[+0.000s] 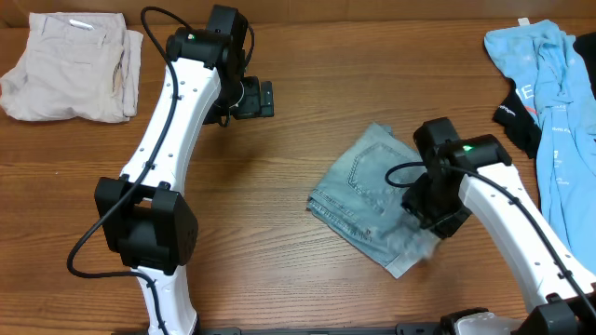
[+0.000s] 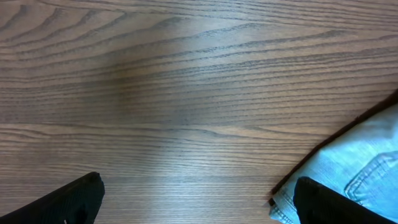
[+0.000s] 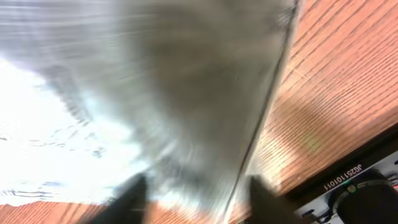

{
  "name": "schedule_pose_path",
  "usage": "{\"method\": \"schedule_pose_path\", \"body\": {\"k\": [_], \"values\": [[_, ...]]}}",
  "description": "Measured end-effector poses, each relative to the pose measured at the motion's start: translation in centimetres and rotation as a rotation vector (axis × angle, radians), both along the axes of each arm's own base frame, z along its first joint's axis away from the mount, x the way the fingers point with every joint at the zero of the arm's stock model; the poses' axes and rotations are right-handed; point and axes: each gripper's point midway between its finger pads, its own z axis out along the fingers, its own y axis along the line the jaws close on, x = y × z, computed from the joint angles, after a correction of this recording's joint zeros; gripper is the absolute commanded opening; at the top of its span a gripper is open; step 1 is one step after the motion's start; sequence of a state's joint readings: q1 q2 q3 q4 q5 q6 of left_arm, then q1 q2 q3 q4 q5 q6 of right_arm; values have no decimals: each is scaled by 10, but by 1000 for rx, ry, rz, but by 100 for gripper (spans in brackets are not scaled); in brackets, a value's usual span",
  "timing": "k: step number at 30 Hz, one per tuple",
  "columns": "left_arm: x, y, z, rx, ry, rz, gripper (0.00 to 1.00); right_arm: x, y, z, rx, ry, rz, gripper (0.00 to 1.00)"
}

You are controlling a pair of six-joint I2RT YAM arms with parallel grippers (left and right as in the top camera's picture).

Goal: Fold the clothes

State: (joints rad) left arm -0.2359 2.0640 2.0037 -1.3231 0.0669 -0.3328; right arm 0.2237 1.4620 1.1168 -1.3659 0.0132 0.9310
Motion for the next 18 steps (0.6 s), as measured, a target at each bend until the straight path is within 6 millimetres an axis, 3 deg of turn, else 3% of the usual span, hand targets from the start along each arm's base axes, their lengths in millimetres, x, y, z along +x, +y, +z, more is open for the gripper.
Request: {"method": "schedule_pose_path", "body": {"k": [7,10,13,18], "values": [[-1,-2,0,-7,2,-20,100,0,-4,0,-3,5,21,100],[-2,-12,1,-59,3,-88,100,2,-8,2,-1,-3,18,100],[-7,-36,6,-165,-2,-208,100,16,-15,8,13,-46,10,100],[-19,-88,17,-329,-29,-405,100,61,-44,29,80,-216,-48,100]]}}
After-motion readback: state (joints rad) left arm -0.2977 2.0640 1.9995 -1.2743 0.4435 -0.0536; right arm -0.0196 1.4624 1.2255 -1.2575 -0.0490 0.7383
